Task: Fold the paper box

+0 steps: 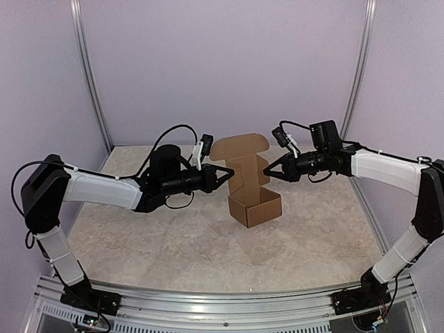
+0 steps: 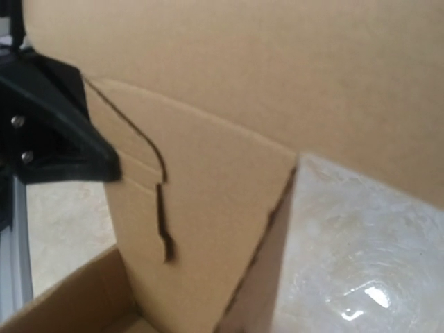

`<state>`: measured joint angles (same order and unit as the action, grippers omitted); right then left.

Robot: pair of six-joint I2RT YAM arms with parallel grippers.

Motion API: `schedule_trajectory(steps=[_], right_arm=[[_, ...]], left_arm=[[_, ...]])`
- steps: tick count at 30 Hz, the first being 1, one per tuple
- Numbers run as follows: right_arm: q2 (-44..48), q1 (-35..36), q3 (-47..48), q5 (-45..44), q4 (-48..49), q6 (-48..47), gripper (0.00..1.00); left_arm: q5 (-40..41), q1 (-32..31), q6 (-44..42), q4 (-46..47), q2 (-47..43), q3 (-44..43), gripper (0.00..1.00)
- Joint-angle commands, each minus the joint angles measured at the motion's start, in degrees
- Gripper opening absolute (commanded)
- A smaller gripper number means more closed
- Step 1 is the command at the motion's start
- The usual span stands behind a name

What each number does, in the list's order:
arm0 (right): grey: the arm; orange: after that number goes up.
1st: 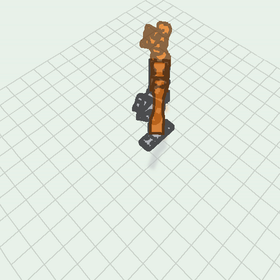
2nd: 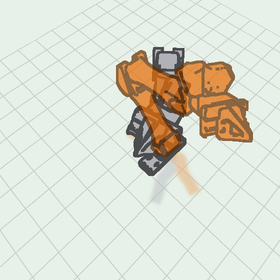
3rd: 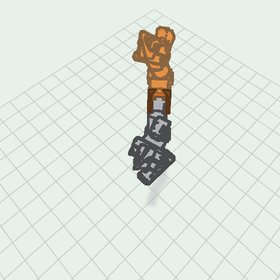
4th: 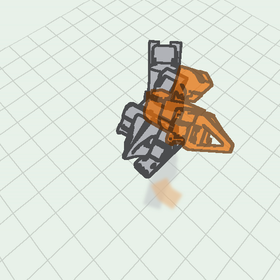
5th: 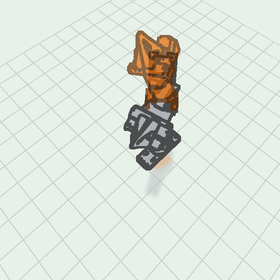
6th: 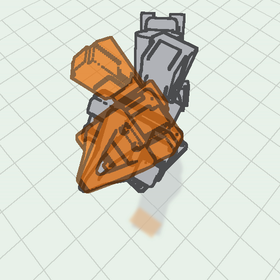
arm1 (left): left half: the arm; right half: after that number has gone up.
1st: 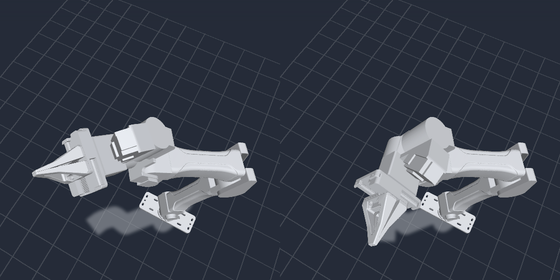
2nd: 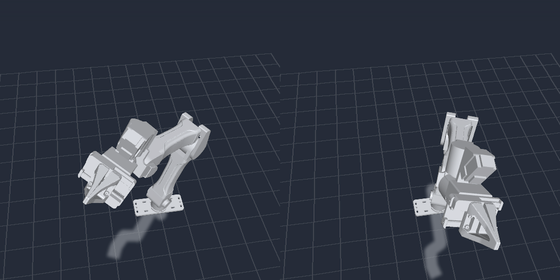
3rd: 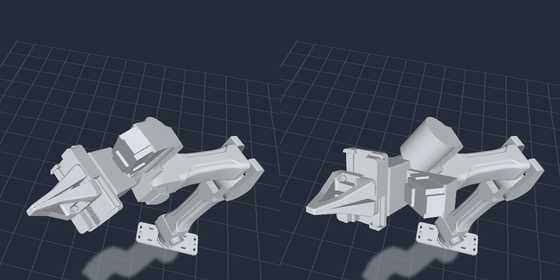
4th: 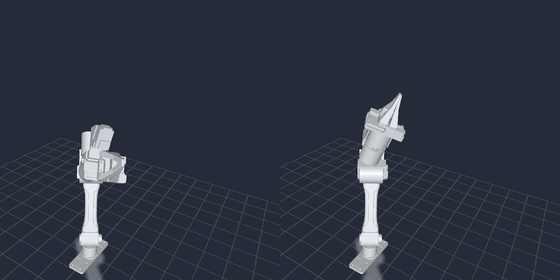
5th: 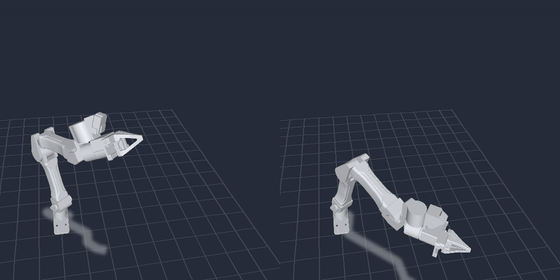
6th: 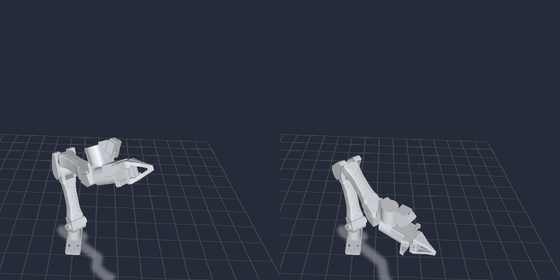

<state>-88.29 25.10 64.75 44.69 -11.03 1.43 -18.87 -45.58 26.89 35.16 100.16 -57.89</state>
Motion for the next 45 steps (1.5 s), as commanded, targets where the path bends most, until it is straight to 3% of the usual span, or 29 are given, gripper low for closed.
schedule_trajectory(steps=[1,11,21,29,34,39,45], right_arm=[[-1.2,3.3,1.3,1.8,1.1,1.7,0.1],[-1.2,4.1,1.0,7.0,3.1,2.8,0.31],[-3.2,4.1,1.9,3.7,1.5,1.4,0.36],[3.7,-4.4,4.8,8.3,-17.1,-12.0,0.35],[7.3,-10.8,4.7,11.0,-26.7,-23.3,0.36],[6.1,-11.7,1.3,11.3,-20.1,-23.0,0.38],[2.9,-9.2,1.1,20.9,-9.7,-15.9,0.43]], left_arm=[[0.1,-1.7,1.7,2.5,2.3,-2.6,0.0],[0.1,-1.8,2.2,2.9,2.7,-2.7,0.0],[-8.0,-2.1,0.6,7.2,2.4,-1.9,0.0],[-7.5,1.9,0.8,6.0,-2.0,3.9,0.0],[-17.3,5.0,-4.3,3.2,-6.3,5.3,0.0],[-27.8,6.0,-4.8,3.2,-7.1,3.5,0.0],[-28.7,5.2,-3.5,4.6,-6.1,2.4,0.0]])
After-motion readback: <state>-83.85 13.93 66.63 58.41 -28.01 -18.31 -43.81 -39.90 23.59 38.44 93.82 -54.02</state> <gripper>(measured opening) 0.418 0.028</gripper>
